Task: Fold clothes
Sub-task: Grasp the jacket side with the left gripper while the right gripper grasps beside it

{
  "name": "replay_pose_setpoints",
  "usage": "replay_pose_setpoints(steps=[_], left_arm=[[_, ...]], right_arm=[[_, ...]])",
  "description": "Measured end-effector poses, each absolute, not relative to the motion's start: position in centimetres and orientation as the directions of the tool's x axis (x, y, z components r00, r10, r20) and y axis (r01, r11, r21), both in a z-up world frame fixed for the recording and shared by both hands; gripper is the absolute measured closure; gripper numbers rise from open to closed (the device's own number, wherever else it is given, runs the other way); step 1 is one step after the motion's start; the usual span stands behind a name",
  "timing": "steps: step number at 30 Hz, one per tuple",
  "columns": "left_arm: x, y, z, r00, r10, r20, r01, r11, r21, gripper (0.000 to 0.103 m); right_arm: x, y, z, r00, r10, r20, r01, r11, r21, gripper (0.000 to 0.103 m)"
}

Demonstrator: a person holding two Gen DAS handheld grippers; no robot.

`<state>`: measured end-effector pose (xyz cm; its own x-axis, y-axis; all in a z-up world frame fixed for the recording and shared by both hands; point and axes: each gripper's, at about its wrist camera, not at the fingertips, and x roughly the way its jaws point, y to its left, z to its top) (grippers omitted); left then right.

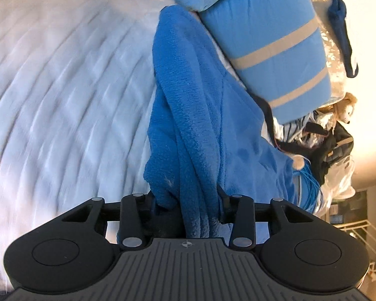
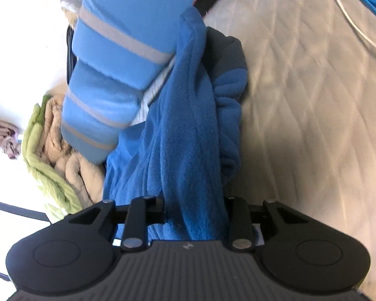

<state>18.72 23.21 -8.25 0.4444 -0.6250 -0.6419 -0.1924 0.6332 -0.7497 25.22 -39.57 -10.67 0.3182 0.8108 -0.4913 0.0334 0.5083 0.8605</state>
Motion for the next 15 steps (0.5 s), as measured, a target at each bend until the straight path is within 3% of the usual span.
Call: replay_pose_setpoints(steps=[4,7,10,11,12,15], left_arm=[[15.1,23.2,-9.6,0.439,-0.645,-0.625,-0.190,0.614,-0.766,0.064],[14.2,23.7,-10.9,0.443,-0.648,-0.619,-0.213,0.595,-0.775,0.056],[14.4,23.9,-11.6,0.438,-0.635,-0.637,-0.242,0.599,-0.763,0.042],[14.5,24.0,-11.5,0.435,-0.633,-0.640,-0.239,0.605,-0.760,0.039],[14.6,24.1,-11.4,0.432,-0.628,-0.648,-0.235,0.615,-0.753,0.038],[14.7,24.4,-10.3,0.428,-0.586,-0.688,-0.243,0.659,-0.712,0.035]], right_arm=[[22.0,-39.8,-10.9,0.301,0.814,-0.497,0.054,0.506,0.861,0.072],[21.0,-40.4,-11.2,0.314,0.816,-0.485,0.068,0.490,0.869,0.070],[21.0,-40.6,-11.0,0.328,0.796,-0.508,0.056,0.521,0.852,0.046],[21.0,-40.6,-10.7,0.331,0.787,-0.521,0.044,0.538,0.842,0.024],[21.0,-40.5,-10.3,0.336,0.780,-0.527,0.028,0.551,0.834,0.012],[20.9,-40.5,-9.0,0.364,0.758,-0.541,-0.031,0.590,0.807,0.000]])
